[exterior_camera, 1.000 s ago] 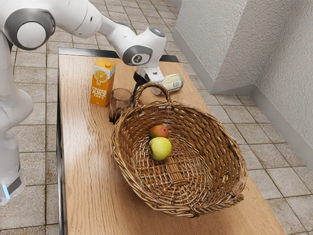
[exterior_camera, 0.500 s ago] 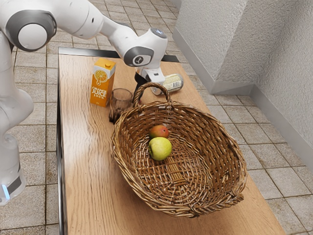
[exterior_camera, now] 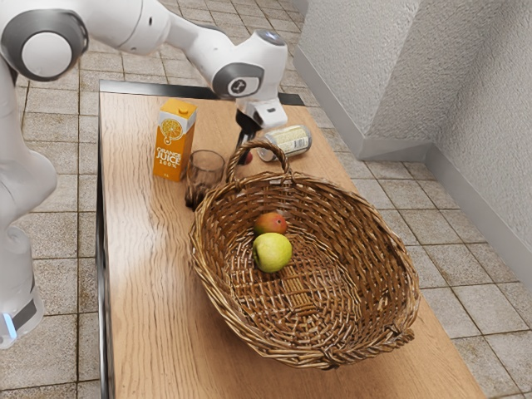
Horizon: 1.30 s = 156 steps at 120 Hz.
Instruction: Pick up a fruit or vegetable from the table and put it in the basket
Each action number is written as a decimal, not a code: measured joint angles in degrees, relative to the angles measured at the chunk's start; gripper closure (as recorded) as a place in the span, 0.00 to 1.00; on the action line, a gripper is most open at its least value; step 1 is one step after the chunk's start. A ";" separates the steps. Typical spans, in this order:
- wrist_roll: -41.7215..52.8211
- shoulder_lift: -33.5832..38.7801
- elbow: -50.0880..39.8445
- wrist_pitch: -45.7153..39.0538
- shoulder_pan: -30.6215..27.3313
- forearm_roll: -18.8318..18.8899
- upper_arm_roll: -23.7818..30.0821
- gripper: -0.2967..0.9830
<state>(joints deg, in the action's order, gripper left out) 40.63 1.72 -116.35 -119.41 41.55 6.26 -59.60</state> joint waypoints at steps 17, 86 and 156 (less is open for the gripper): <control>0.19 1.29 5.71 3.15 -0.24 0.15 1.54 0.67; 0.57 2.57 24.36 14.72 0.72 0.56 16.33 0.66; -2.28 3.02 24.83 18.35 1.77 0.69 36.70 0.65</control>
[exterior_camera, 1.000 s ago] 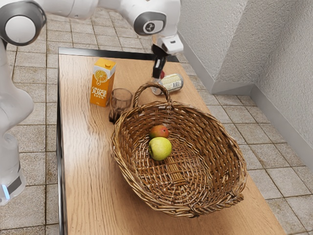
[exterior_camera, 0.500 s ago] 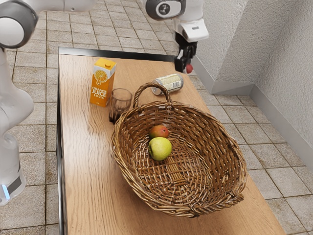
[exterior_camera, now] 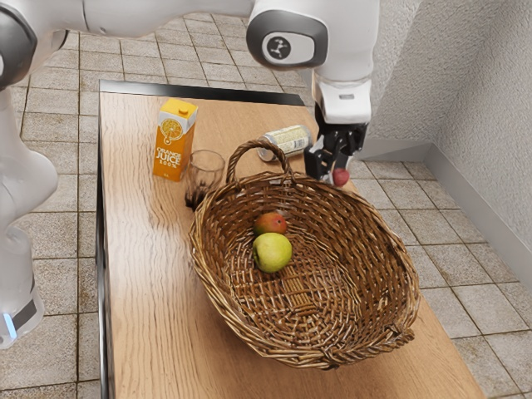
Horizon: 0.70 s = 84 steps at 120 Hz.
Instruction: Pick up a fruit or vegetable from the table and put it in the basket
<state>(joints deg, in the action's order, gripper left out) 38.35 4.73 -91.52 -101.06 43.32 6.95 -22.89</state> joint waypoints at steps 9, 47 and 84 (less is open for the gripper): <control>-0.45 -0.02 0.00 0.15 -1.06 0.05 0.15 0.65; -1.63 -0.17 0.46 1.71 -0.31 2.51 1.90 0.36; -1.44 0.52 0.47 4.47 -0.35 3.89 -7.83 0.25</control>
<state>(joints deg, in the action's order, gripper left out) 36.91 5.26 -91.05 -96.59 42.97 10.84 -30.72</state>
